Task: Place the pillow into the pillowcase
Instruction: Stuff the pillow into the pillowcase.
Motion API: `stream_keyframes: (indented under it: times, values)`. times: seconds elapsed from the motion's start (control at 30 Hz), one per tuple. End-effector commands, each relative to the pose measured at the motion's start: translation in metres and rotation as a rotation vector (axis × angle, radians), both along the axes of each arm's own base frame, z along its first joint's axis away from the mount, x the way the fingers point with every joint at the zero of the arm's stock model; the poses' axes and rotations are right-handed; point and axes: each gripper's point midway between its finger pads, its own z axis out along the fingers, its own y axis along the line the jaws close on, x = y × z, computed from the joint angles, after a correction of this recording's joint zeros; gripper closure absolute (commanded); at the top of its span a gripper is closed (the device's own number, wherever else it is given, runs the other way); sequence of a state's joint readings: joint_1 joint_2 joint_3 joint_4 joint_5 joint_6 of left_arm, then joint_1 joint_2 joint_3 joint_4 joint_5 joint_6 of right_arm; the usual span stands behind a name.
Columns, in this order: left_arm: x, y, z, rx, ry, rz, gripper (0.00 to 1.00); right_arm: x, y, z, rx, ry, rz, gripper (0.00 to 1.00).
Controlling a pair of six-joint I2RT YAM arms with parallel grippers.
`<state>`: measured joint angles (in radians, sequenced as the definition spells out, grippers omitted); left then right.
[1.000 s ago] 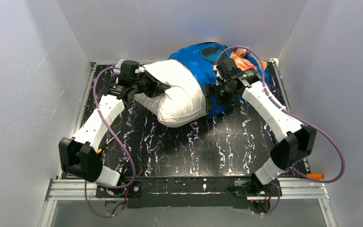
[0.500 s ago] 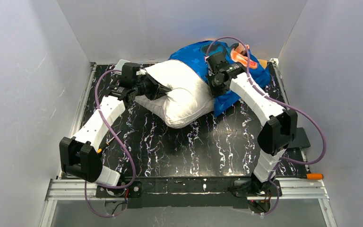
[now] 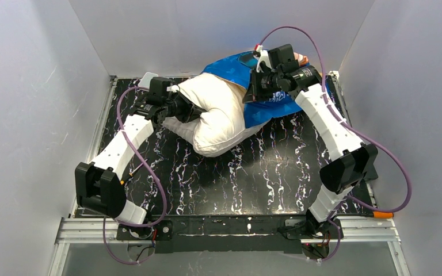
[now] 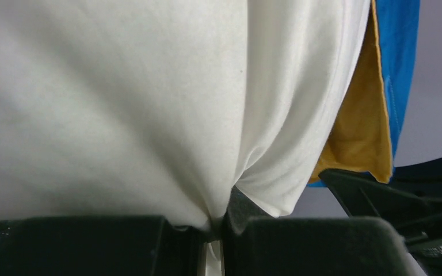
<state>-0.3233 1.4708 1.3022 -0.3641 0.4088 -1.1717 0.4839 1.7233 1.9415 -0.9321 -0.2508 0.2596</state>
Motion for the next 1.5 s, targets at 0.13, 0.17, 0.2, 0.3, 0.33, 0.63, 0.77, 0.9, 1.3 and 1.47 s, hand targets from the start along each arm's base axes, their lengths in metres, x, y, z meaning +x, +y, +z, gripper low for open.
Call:
stream_keyframes:
  times: [0.13,0.17,0.2,0.3,0.33,0.63,0.77,0.9,1.3,1.47]
  values:
    - [0.015,-0.039,0.034,-0.076,-0.085,-0.054,1.00,-0.053,0.121,0.102,0.632,0.180,0.391,0.99]
    - [0.019,-0.043,0.038,-0.083,-0.093,-0.052,1.00,-0.057,0.128,0.102,0.660,0.216,0.410,0.99]
    - [0.023,-0.048,0.044,-0.095,-0.107,-0.052,1.00,-0.060,0.135,0.101,0.682,0.244,0.422,0.99]
    - [0.036,-0.061,0.059,-0.130,-0.133,-0.060,1.00,-0.070,0.153,0.103,0.749,0.321,0.475,0.99]
    - [0.040,-0.066,0.064,-0.140,-0.141,-0.065,1.00,-0.071,0.158,0.100,0.753,0.349,0.483,0.99]
    - [0.046,-0.075,0.100,-0.150,-0.237,-0.101,1.00,-0.071,0.162,0.101,0.774,0.444,0.496,0.99]
    - [0.020,-0.067,0.084,-0.123,-0.197,-0.133,1.00,-0.048,0.136,0.098,0.731,0.363,0.410,0.94]
    - [-0.012,-0.049,0.060,-0.068,-0.144,-0.142,1.00,-0.024,0.100,0.088,0.589,0.245,0.290,0.70]
    - [-0.043,-0.018,0.018,0.015,-0.034,-0.106,1.00,0.049,0.023,0.080,0.240,-0.169,-0.048,0.10]
    - [-0.043,-0.021,0.018,0.011,-0.028,-0.126,1.00,0.087,0.003,0.066,0.101,-0.278,-0.157,0.02]
